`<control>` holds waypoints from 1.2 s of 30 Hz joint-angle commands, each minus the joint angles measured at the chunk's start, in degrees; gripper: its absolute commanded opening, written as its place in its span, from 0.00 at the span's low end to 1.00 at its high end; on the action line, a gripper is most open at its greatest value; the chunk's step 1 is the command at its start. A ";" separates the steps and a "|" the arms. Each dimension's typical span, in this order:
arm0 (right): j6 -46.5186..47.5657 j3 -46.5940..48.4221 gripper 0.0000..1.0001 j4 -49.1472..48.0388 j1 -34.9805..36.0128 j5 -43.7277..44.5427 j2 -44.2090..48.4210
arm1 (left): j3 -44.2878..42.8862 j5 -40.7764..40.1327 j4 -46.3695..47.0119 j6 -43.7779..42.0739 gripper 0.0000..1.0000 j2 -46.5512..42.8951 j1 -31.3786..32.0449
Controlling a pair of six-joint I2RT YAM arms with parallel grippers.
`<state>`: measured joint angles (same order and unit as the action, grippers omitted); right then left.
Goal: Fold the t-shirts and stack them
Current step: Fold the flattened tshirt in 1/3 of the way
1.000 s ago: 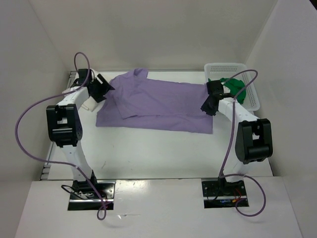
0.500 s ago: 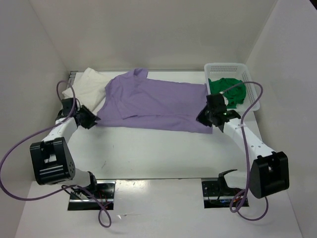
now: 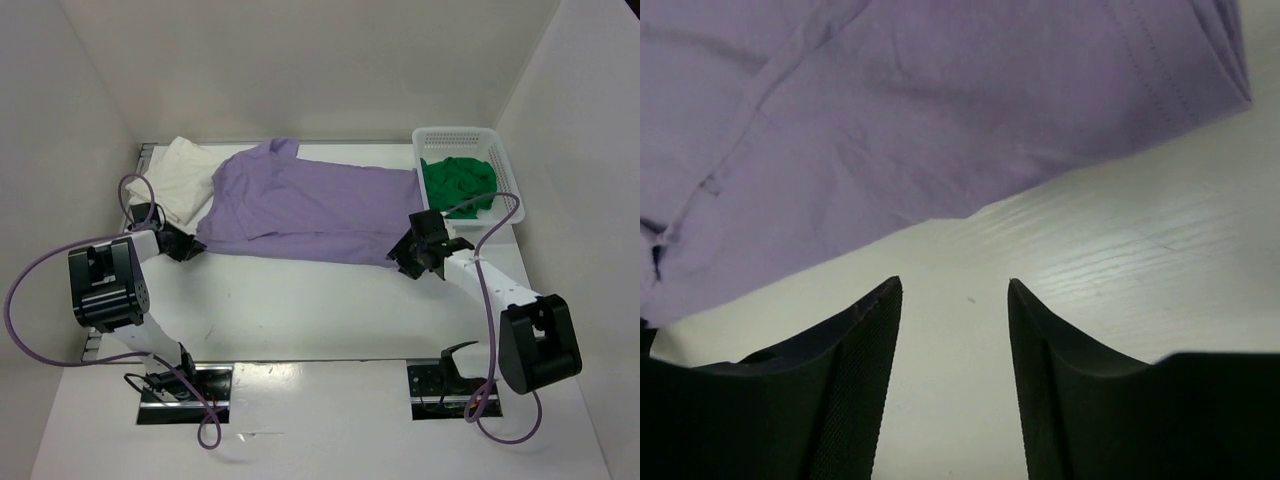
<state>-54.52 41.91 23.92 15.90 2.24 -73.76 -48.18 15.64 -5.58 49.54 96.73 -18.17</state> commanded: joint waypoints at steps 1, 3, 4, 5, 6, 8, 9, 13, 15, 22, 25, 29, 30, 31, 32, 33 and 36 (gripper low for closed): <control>-3.65 -2.00 0.54 -3.00 -0.43 4.87 -1.12 | -0.60 -0.70 3.21 1.00 0.23 2.50 -0.11; -4.36 -2.01 0.55 -3.00 -1.66 4.88 -2.79 | -0.60 -1.31 3.21 1.00 0.16 2.50 -0.11; -4.89 -2.01 0.55 -3.00 -1.66 5.49 -3.41 | -0.60 -1.83 3.21 1.00 0.14 2.50 -0.11; -4.89 -2.01 0.55 -3.61 -2.27 5.49 -3.93 | -1.20 -1.84 2.69 1.00 0.13 2.50 -0.11; -5.50 -2.01 0.55 -3.62 -2.28 6.19 -4.46 | -1.99 -3.67 1.29 0.48 0.11 2.50 -0.11; -6.47 -2.01 0.53 -3.62 -2.28 8.48 -5.26 | -2.00 -5.09 -0.03 -0.06 0.03 2.50 -0.11; -7.00 -2.01 0.51 -4.32 -2.89 8.48 -6.13 | -2.52 -5.61 -0.04 -0.67 0.02 2.50 -0.11; -8.14 -0.08 0.43 -5.64 -2.89 10.15 -11.21 | -2.53 -6.23 -0.74 -0.67 0.00 1.89 -0.11; -8.75 2.02 0.34 -5.64 -2.89 10.68 -13.25 | -2.53 -6.23 -0.74 -0.15 0.00 1.36 -0.11; -7.01 3.19 0.00 0.77 -4.65 12.09 -13.27 | 1.15 -5.62 -3.54 -1.72 0.00 -2.68 -0.11; -6.48 -1.73 0.00 4.88 -6.66 10.07 -5.11 | 4.05 -6.23 -6.79 -3.04 0.00 -6.45 -0.11; -8.14 -6.05 0.00 11.66 -8.61 4.19 12.52 | 7.31 -5.98 -12.95 -3.84 0.00 -13.92 -1.33; -9.01 -6.83 0.00 12.89 -8.61 1.83 14.93 | 8.62 -5.01 -14.96 -3.84 0.00 -15.67 -2.38; -10.68 -7.36 0.00 14.99 -8.61 0.58 16.61 | 10.02 -4.05 -15.85 -3.84 0.00 -19.52 -3.09; -10.69 -7.37 0.00 15.97 -8.61 -0.38 17.67 | 12.21 -3.43 -17.08 -3.84 0.00 -21.39 -4.05; -11.21 -7.37 0.00 16.85 -8.61 -2.48 18.38 | 12.24 -2.90 -18.83 -2.88 0.00 -22.71 -4.06; -11.22 -6.85 0.00 21.24 -7.12 -4.69 20.31 | 8.04 -1.58 -26.72 -2.87 0.00 -27.20 -4.58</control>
<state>-64.31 35.66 37.36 7.84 1.13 -54.26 -36.88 12.45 -23.94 47.64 72.82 -21.96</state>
